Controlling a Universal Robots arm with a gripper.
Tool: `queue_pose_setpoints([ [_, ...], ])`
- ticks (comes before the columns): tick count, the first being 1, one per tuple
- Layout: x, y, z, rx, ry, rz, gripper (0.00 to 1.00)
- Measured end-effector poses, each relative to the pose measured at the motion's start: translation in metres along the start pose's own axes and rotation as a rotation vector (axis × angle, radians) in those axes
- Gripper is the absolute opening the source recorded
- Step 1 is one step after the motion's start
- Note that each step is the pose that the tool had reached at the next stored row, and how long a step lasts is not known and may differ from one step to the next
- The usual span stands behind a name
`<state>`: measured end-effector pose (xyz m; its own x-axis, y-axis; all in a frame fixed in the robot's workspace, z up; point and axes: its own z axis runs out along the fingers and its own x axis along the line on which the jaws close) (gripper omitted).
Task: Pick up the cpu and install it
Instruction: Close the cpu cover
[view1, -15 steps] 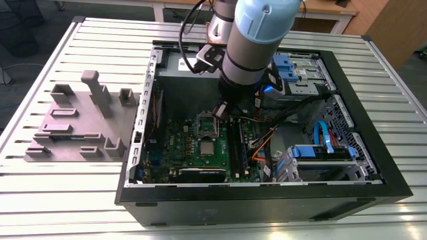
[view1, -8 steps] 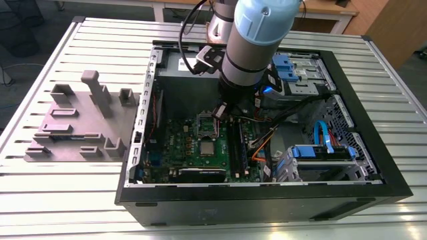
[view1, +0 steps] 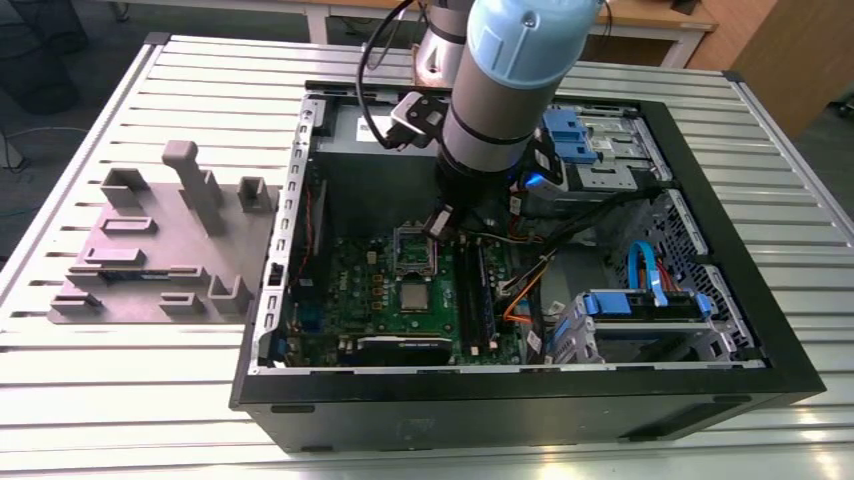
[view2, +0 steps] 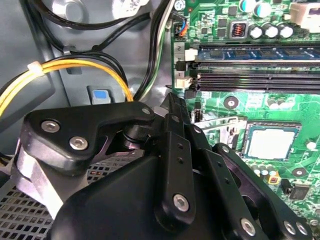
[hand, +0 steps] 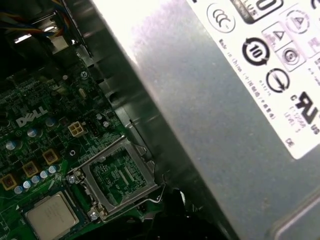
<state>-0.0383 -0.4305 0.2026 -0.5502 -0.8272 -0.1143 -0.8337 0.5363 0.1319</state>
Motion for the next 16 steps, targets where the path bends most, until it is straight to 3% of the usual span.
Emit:
queue_pose_setpoints([
  [5, 0.0002, 0.0003, 0.0, 0.001, 0.0036, 0.0, 0.1],
  [8, 0.0003, 0.0005, -0.0004, 0.0046, 0.0094, 0.001, 0.1],
  [16, 0.0008, 0.0033, -0.0066, 0.0091, 0.0163, 0.001, 0.1],
])
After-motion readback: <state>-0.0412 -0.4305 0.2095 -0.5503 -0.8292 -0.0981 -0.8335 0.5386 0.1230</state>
